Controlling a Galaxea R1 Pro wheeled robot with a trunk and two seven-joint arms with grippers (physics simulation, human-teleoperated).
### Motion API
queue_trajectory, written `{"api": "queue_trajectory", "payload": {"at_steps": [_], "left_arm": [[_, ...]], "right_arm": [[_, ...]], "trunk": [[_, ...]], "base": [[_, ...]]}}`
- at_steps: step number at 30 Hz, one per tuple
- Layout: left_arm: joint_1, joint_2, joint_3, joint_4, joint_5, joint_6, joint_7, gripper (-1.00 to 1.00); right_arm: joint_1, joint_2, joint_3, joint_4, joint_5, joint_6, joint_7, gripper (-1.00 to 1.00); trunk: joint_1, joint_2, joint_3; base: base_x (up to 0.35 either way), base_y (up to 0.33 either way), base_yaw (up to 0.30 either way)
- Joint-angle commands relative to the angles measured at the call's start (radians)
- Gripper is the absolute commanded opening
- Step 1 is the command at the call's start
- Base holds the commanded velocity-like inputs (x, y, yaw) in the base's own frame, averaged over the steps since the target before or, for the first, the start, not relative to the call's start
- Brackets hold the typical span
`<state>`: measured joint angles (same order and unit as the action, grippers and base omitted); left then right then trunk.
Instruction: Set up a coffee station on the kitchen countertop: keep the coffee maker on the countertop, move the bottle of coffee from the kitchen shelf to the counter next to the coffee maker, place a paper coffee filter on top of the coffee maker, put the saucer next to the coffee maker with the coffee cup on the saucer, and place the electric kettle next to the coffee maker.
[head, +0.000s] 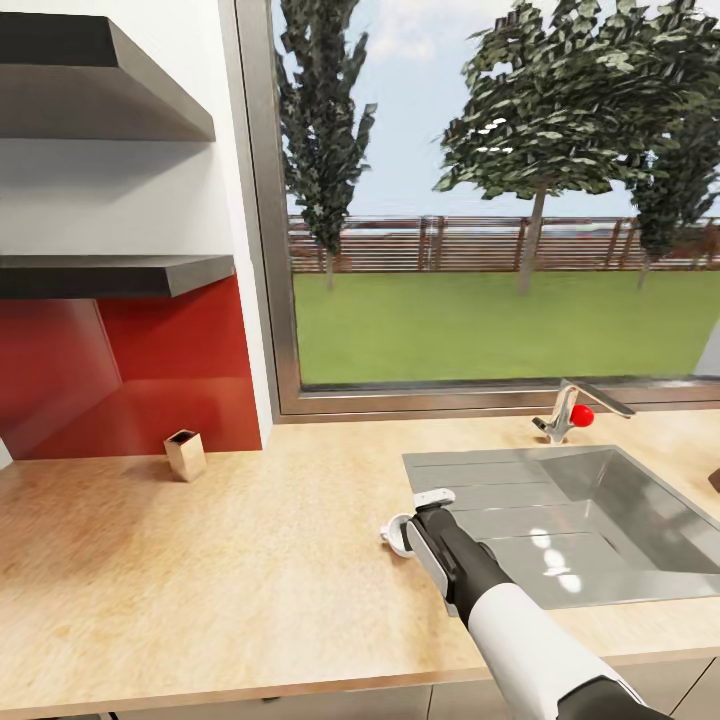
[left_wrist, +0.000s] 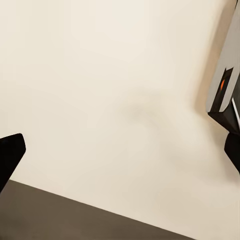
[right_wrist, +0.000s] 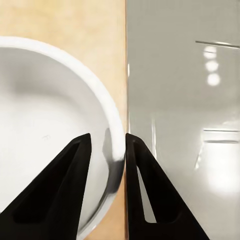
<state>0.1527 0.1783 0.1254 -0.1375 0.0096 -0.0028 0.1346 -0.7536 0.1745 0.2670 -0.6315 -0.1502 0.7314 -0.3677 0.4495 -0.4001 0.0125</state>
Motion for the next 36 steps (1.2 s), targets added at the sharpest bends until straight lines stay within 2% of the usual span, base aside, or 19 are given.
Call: {"api": "queue_trajectory", "payload": {"at_steps": [1, 17, 20, 26, 36], "left_arm": [[0.001, 0.000, 0.006, -0.002, 0.001, 0.000, 0.000, 1.00], [0.001, 0.000, 0.003, -0.002, 0.001, 0.000, 0.000, 1.00], [0.001, 0.000, 0.002, -0.002, 0.000, -0.001, 0.000, 1.00], [0.001, 0.000, -0.001, -0.002, 0.000, -0.002, 0.000, 1.00], [0.001, 0.000, -0.003, -0.002, 0.000, -0.001, -0.002, 1.00]], "right_arm": [[0.000, 0.000, 0.003, 0.005, -0.043, -0.004, -0.007, -1.00], [0.000, 0.000, -0.001, -0.012, -0.043, -0.004, -0.005, -1.00], [0.000, 0.000, -0.002, -0.057, -0.043, -0.004, -0.005, -1.00], [0.000, 0.000, -0.002, -0.228, -0.042, 0.001, -0.006, -1.00], [0.000, 0.000, 0.005, -0.387, -0.041, 0.003, -0.007, -1.00]], "trunk": [[0.001, 0.000, 0.000], [0.001, 0.000, 0.000], [0.001, 0.000, 0.000], [0.001, 0.000, 0.000], [0.001, 0.000, 0.000]], "base": [[0.000, 0.000, 0.000], [0.000, 0.000, 0.000], [0.000, 0.000, 0.000], [0.000, 0.000, 0.000], [0.000, 0.000, 0.000]]}}
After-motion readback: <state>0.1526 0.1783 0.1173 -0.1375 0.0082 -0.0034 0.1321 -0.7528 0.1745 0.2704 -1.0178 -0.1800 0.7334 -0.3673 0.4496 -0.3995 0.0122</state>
